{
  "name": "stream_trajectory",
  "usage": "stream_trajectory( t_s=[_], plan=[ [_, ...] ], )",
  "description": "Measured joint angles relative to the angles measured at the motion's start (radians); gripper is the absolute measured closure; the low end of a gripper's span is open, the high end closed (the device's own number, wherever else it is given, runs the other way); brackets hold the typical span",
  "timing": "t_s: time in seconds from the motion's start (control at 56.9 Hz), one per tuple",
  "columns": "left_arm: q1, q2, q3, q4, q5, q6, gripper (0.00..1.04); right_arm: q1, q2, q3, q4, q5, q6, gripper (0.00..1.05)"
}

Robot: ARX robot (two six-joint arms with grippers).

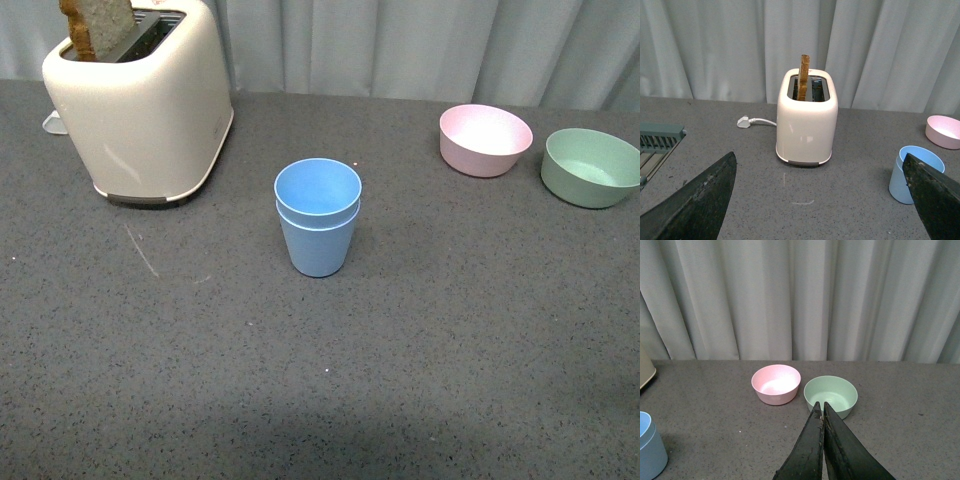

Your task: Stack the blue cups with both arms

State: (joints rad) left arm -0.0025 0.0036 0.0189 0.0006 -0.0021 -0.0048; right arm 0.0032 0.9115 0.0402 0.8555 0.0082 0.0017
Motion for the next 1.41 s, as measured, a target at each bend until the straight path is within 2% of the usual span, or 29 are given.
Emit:
stream_trajectory(
  t_s=[0.58, 1.407],
  plan=[
    [0.000, 0.000, 0.000, 0.000, 0.000, 0.000, 0.07, -0.001, -0.424, -0.037, -0.372, -0.006, 0.000, 1.04],
    [0.000, 0.000, 0.000, 0.000, 0.000, 0.000, 0.07, -0.001, -0.735, -0.037, -0.675, -0.007, 0.000, 1.04]
  ],
)
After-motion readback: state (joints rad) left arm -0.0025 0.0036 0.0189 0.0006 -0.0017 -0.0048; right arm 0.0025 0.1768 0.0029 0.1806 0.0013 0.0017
